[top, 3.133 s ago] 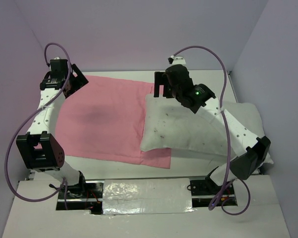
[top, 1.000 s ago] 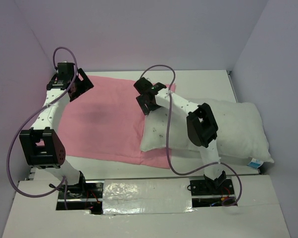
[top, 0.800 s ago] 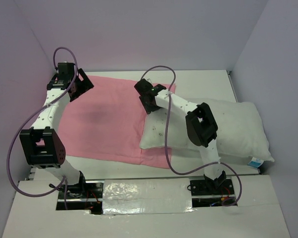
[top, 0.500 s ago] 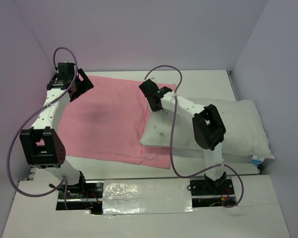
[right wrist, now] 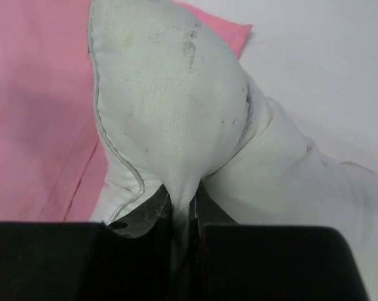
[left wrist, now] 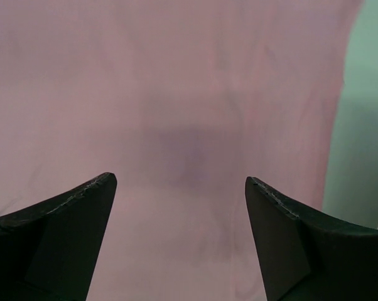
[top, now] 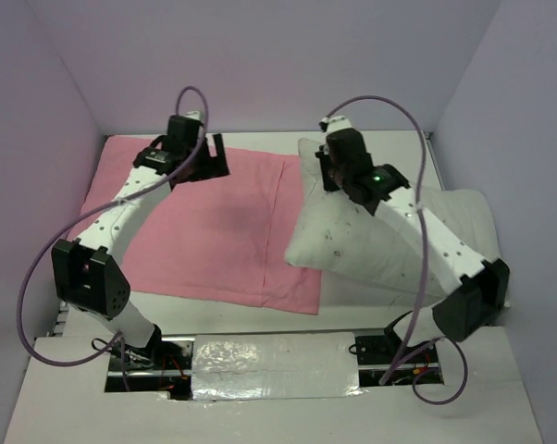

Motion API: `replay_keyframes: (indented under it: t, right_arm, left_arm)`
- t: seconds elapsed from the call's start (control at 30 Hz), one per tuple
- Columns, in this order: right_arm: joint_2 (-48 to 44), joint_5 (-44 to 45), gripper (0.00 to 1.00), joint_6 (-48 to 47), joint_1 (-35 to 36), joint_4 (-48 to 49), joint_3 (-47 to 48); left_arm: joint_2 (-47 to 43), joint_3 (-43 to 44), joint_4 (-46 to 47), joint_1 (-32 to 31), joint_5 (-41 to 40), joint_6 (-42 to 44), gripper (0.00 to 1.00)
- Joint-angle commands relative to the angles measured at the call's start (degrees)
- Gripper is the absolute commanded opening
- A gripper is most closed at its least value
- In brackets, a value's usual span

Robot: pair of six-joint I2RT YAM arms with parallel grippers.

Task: Put the pillow into the pillowcase

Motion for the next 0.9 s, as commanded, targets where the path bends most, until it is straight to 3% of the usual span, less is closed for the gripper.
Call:
replay_keyframes:
  t: [0.0, 0.2, 0.37, 0.57, 0.87]
  right_arm:
    - [-7.75, -5.14, 0.0, 0.67, -5.12, 2.57, -3.35]
    - [-16.63, -9.56, 0.0, 0.85, -8.65, 5.38, -8.8]
    - [-20.5, -13.24, 0.0, 0.85, -10.06, 6.17, -10.82]
    - [-22.26, -14.4, 0.0, 1.28, -11.99, 5.65, -12.76]
    - [-24.02, -17.56, 0.0, 1.81, -16.91, 4.77, -14.6]
  left_arm:
    - [1.36, 2.21, -3.83, -7.23, 1.71, 4.64, 0.96]
    - [7.52, 0.89, -3.22, -16.03, 7.14, 5.35, 0.83]
    - [17.08, 6.5, -5.94, -20.07, 5.85, 8.51, 0.82]
    - [23.6, 10.99, -6.04, -20.7, 3.3, 8.96, 0.78]
    - [28.01, 10.74, -6.39, -21.66, 0.83, 9.04, 0.7]
